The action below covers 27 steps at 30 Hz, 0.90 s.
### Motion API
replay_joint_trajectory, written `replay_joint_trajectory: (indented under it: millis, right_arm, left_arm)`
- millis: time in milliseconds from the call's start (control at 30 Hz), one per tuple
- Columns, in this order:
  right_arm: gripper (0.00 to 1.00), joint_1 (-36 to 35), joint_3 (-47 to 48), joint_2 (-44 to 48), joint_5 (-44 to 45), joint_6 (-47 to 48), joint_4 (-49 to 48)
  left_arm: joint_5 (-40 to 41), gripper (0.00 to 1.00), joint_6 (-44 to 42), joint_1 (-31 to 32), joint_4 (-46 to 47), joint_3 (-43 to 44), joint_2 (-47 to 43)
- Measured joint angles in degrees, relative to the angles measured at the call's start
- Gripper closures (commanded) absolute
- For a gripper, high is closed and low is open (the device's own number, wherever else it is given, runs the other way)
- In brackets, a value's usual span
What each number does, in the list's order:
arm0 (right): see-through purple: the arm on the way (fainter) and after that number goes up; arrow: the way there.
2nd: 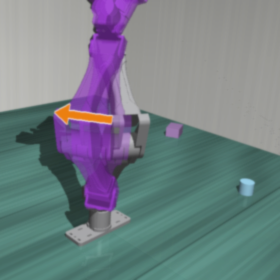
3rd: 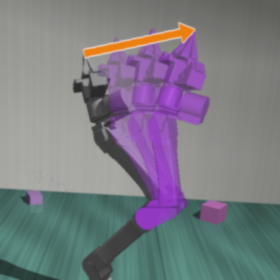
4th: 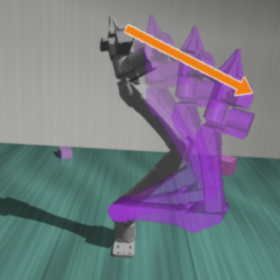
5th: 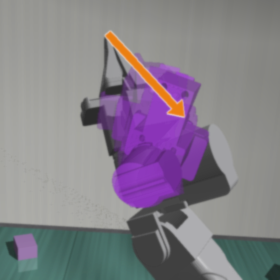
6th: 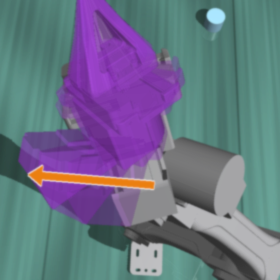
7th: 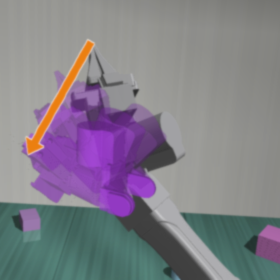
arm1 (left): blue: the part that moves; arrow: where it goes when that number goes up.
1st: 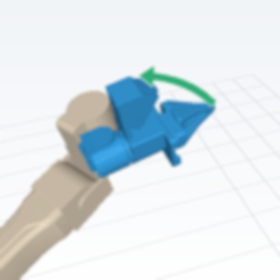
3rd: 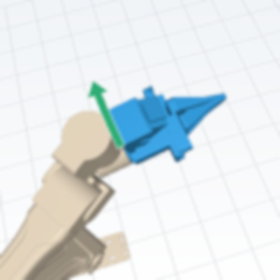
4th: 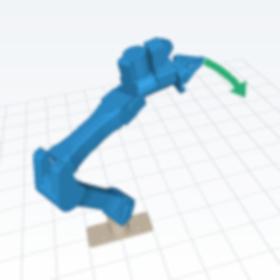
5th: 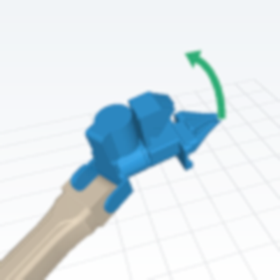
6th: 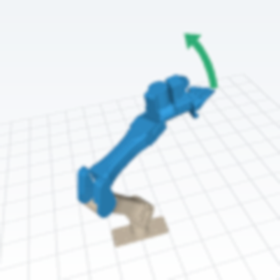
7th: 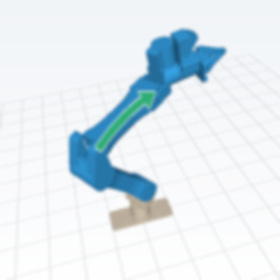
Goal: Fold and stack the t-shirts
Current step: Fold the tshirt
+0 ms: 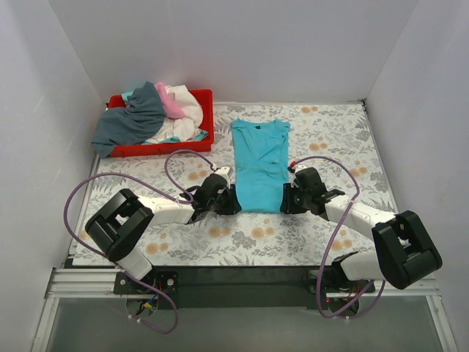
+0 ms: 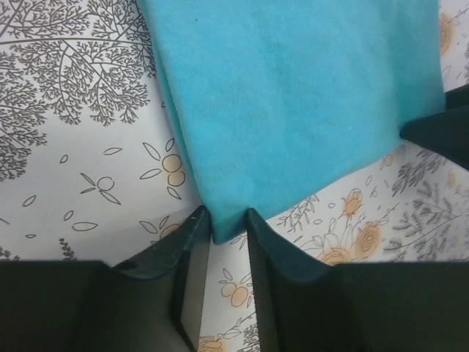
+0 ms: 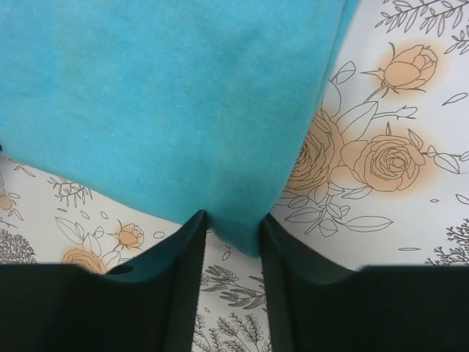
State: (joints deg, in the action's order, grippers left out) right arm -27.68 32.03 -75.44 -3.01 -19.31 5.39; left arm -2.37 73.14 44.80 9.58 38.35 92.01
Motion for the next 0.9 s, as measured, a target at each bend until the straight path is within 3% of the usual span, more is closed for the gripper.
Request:
replay_joint_trajectory:
  millis: [67,367,900]
  right_arm:
    - [0.95,-0.2,-0.2,-0.2,-0.1,0.0,0.0]
    - [0.99,-0.2,0.3,-0.6,-1.9,0.9,1.6]
    - [0.99,-1.7,5.6,0.0,-12.1,9.7,25.8]
  left_arm:
    - [-0.8,1.0,-0.4,0.0,0.5,-0.1,0.6]
    - [-4.5,1.0,-1.4,0.0,2.7,-1.0,1.3]
    - [-23.1,1.0,0.0,0.7,-0.2,-4.0,0.0]
